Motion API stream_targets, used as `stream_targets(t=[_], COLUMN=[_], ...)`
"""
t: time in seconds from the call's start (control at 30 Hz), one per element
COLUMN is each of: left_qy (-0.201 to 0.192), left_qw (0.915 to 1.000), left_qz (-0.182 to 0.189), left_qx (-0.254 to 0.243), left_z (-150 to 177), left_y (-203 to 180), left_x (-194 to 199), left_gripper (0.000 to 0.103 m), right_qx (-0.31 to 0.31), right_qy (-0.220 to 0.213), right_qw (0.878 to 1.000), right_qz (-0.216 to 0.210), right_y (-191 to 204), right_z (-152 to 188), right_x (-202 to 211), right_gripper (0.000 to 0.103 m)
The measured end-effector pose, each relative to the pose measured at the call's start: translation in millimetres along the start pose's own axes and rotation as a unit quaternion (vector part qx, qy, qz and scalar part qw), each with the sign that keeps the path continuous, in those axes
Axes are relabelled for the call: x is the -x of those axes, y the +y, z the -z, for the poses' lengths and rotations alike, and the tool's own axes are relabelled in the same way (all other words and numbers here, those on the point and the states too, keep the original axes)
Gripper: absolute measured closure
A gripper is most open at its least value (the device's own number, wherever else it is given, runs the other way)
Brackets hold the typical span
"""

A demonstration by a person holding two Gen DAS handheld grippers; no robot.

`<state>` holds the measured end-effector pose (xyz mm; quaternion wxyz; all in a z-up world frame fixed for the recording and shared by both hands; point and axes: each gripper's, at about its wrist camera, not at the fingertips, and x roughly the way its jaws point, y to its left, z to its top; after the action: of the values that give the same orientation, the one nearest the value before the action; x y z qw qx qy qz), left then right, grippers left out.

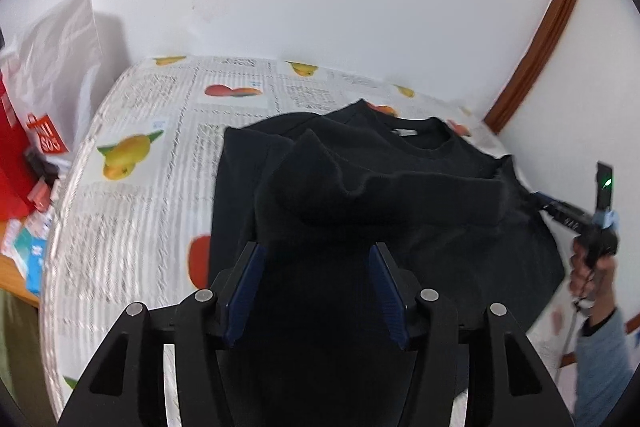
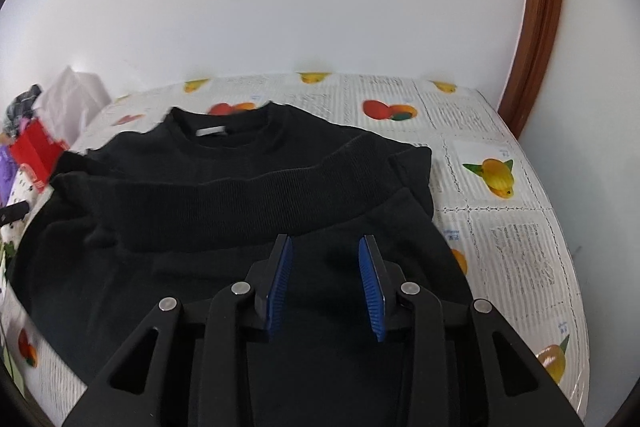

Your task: Fold small clothes

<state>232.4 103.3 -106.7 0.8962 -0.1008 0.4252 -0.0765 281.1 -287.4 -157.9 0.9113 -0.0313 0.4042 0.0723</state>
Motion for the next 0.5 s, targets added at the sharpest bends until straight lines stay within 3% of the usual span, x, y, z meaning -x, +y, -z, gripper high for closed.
stream_targets(t=[0.17, 0.37, 0.5], left_qy=[0.016, 0.034, 0.053], left_qw=[0.9988, 0.9957, 0.9974], left_qz=[-0.036, -0.072, -0.048], left_qx=[-0.027, -0.048, -0.008], left_z=[-24, -45, -52], left_y=[1, 5, 17], left_x=[-31, -74, -92], left_gripper=[0.049, 0.049, 0.049], right_qx=[-0.016, -0.017, -0.018], right_qy=[0.015, 0.038, 0.062], right_qw=[0.999, 0.998, 0.997], right_qz=[0.025, 0.047, 0.041], right_y=[-17, -33, -37], right_z=[-18, -35, -38], right_x=[-23, -49, -72], right_gripper=[0.049, 0.045, 0.045])
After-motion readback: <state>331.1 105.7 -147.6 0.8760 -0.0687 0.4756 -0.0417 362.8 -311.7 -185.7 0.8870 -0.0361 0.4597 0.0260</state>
